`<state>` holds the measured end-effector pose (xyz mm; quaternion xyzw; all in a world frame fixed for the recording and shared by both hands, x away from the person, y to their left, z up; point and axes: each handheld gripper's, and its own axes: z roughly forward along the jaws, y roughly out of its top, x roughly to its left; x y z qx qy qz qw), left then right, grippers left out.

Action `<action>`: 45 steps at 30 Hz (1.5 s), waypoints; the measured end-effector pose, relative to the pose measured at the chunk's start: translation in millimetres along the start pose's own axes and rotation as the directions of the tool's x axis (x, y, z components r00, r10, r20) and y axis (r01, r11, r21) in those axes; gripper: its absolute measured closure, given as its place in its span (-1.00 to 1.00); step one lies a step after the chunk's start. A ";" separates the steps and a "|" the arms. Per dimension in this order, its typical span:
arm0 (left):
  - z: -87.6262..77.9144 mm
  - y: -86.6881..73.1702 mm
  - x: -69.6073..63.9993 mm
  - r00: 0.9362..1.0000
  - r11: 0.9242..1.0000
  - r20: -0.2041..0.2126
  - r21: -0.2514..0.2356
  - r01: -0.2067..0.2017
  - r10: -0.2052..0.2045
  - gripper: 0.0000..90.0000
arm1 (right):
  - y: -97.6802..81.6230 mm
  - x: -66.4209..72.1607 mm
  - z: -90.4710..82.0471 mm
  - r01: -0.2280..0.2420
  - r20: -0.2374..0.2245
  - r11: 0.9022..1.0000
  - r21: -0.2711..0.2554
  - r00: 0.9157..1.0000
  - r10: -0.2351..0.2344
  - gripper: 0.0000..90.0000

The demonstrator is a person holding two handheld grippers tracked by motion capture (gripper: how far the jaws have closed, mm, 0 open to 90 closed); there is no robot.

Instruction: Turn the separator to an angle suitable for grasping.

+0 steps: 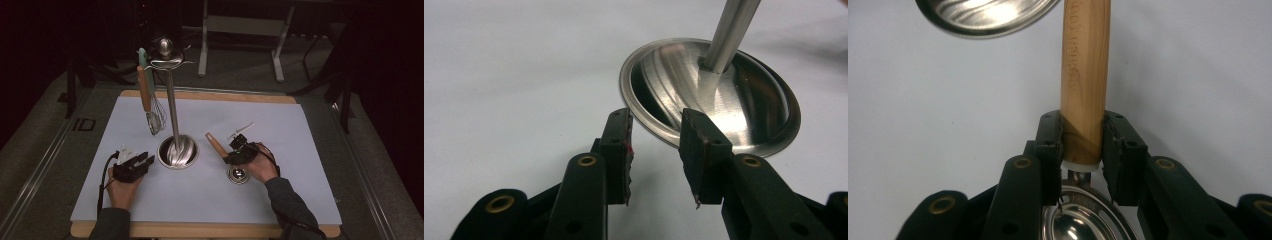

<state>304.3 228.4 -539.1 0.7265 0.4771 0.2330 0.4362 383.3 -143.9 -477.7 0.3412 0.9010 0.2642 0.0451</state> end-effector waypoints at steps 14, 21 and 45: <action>0.1 0.0 0.0 1.000 1.000 0.000 0.000 0.000 0.000 0.47 | 4.6 1.7 -15.9 0.051 0.060 0.996 -0.069 0.997 -0.047 0.58; 0.1 0.0 0.0 1.000 1.000 0.000 -0.001 0.002 -0.002 0.47 | 8.5 5.6 -22.9 0.080 0.077 0.991 -0.108 0.994 -0.072 0.58; 0.1 0.0 0.0 1.000 1.000 0.001 -0.002 0.002 -0.002 0.47 | 29.8 17.2 -60.0 0.262 0.130 0.942 -0.210 0.962 -0.238 0.58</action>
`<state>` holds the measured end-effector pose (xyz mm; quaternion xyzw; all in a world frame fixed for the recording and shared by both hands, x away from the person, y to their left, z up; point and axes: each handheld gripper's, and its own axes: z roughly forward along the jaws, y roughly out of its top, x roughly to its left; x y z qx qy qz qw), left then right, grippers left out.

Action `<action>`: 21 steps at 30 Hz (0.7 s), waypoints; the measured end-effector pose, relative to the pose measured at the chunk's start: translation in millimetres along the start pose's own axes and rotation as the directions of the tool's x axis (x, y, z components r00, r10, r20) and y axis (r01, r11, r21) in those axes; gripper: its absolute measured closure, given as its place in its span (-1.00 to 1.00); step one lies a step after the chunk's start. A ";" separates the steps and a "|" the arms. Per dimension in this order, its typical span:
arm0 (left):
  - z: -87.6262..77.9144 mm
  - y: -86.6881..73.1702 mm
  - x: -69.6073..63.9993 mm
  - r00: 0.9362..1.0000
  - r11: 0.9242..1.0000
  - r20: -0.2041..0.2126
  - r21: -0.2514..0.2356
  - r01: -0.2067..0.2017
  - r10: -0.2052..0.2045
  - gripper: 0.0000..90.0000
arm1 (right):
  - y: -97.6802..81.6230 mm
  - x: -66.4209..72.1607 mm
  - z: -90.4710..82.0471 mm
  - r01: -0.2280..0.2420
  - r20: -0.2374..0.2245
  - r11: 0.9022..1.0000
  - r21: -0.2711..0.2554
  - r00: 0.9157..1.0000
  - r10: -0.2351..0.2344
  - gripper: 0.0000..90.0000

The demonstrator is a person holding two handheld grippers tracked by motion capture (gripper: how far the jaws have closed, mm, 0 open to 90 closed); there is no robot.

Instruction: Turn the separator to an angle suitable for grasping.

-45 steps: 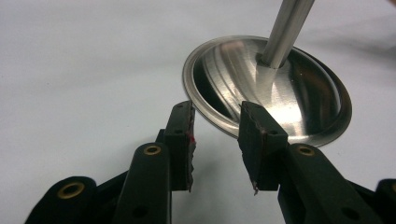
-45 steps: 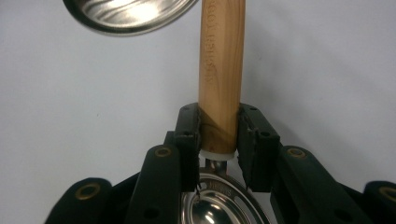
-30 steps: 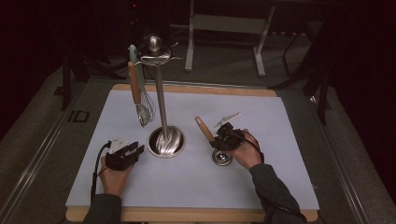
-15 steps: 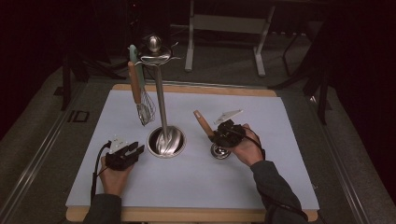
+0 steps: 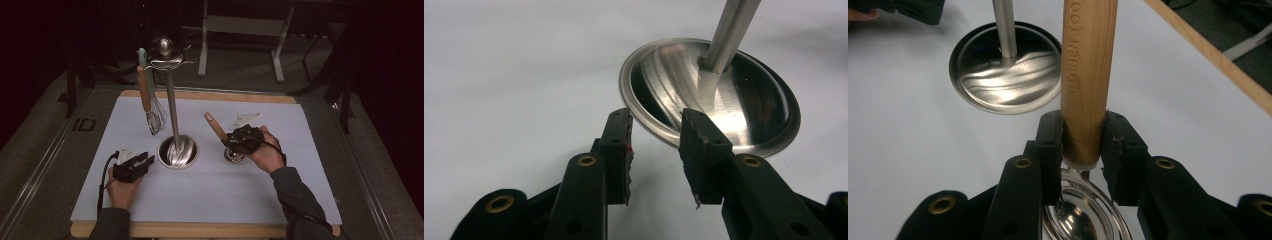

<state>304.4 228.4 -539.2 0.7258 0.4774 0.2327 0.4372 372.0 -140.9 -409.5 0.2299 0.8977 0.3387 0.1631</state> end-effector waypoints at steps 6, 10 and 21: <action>0.1 0.0 0.0 1.000 1.000 0.001 0.000 0.000 0.000 0.47 | 6.5 -1.0 -6.4 0.043 -0.003 0.999 -0.026 0.999 -0.043 0.58; 0.0 0.0 0.0 1.000 1.000 0.000 0.001 0.000 0.000 0.47 | 9.9 -1.2 -10.8 0.069 -0.001 0.997 -0.045 0.998 -0.069 0.58; 0.2 0.1 0.1 1.000 1.000 0.000 0.002 0.000 0.000 0.47 | 20.8 3.4 -23.4 0.128 -0.009 0.986 -0.105 0.991 -0.130 0.58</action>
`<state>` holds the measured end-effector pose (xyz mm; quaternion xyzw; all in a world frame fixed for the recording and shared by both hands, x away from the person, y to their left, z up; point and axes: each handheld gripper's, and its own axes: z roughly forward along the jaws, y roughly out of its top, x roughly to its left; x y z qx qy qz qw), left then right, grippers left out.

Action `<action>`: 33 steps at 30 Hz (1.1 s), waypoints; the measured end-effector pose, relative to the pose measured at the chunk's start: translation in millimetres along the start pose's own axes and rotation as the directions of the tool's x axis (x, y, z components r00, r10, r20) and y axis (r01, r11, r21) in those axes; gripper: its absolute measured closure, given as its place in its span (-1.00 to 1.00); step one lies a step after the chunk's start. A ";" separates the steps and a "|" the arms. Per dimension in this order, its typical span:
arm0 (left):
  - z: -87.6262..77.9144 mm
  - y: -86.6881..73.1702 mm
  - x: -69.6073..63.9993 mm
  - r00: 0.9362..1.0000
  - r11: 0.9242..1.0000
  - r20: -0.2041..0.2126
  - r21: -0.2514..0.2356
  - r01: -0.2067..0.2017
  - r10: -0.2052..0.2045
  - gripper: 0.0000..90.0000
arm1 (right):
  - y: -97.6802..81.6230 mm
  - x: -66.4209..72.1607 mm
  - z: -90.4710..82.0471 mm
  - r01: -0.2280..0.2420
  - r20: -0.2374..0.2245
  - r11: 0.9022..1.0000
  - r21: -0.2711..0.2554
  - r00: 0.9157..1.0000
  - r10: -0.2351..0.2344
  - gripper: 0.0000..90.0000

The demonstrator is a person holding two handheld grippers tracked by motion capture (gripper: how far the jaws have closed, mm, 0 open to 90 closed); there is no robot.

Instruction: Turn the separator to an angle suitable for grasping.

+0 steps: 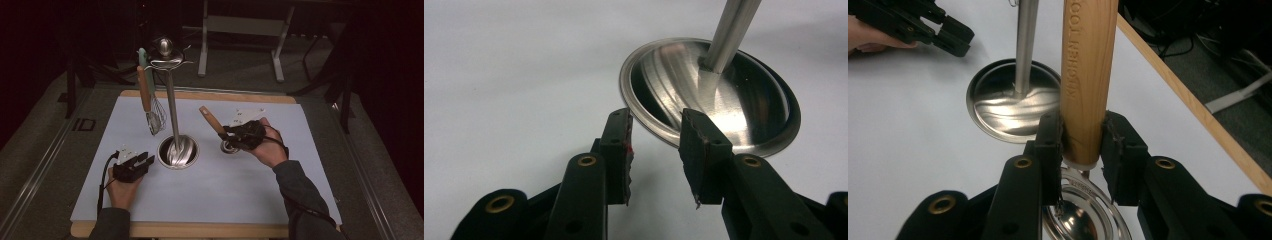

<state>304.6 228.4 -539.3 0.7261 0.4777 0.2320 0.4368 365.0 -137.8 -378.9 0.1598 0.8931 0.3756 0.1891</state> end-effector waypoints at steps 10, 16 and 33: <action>0.0 0.0 0.0 1.000 1.000 0.000 -0.002 0.002 -0.002 0.47 | 19.7 -0.2 -10.5 0.057 -0.011 0.997 -0.046 0.998 -0.058 0.58; 0.0 -0.1 0.0 1.000 1.000 0.000 -0.002 0.002 -0.002 0.47 | 31.6 1.7 -15.5 0.086 -0.022 0.994 -0.072 0.996 -0.088 0.58; -0.1 -0.1 0.0 1.000 1.000 0.001 -0.002 0.001 -0.001 0.47 | 48.4 5.3 -21.7 0.121 -0.050 0.984 -0.133 0.990 -0.129 0.58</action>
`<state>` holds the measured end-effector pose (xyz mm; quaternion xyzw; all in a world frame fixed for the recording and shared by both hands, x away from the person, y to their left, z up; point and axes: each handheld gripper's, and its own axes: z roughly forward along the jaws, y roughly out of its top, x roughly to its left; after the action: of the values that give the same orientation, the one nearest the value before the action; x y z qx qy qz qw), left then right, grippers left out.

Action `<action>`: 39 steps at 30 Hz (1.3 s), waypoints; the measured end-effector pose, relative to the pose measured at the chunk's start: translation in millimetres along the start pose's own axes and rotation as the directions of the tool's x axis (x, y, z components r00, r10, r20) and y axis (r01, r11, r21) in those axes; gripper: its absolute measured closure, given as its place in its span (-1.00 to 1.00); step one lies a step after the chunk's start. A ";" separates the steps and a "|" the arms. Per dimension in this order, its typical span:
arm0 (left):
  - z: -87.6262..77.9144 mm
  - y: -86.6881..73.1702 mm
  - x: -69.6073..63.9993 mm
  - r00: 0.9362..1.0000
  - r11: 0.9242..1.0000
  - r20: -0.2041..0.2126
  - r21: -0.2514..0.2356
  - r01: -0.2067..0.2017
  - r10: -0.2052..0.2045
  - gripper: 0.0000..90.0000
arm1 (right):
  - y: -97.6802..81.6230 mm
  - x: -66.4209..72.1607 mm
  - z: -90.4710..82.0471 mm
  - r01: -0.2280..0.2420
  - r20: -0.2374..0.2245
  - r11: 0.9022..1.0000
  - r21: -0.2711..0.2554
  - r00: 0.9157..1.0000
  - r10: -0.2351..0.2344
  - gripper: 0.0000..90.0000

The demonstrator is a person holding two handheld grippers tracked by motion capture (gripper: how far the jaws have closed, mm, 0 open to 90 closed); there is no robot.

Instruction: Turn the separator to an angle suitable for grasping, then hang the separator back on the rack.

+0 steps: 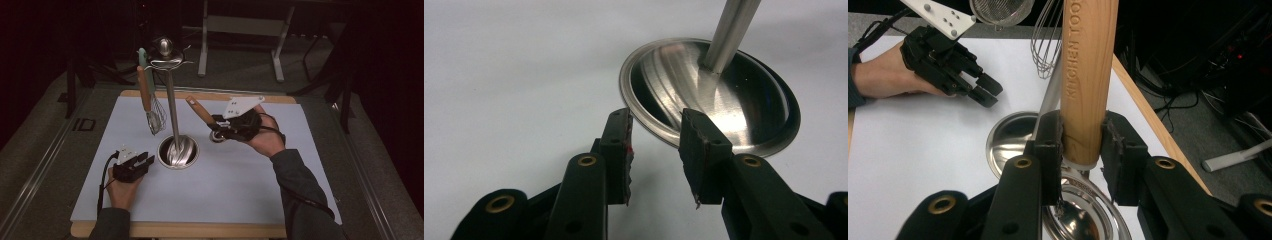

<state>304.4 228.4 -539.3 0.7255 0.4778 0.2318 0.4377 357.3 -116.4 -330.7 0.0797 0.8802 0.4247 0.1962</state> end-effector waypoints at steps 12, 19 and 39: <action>0.1 0.1 0.3 1.000 1.000 0.001 0.001 -0.001 0.001 0.47 | 10.4 2.4 0.3 0.022 -0.009 1.000 -0.021 1.000 -0.022 0.58; -0.2 -0.1 0.0 1.000 1.000 0.001 -0.001 -0.001 0.001 0.47 | 17.1 4.3 -1.2 0.031 -0.012 0.999 -0.035 0.999 -0.032 0.58; 0.0 0.0 0.1 1.000 1.000 0.003 0.001 -0.003 0.003 0.47 | 29.5 4.9 -4.6 0.048 -0.022 0.997 -0.066 0.999 -0.050 0.58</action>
<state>304.5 228.6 -539.2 0.7268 0.4760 0.2312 0.4378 350.2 -99.8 -306.4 0.0465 0.8697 0.4493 0.1988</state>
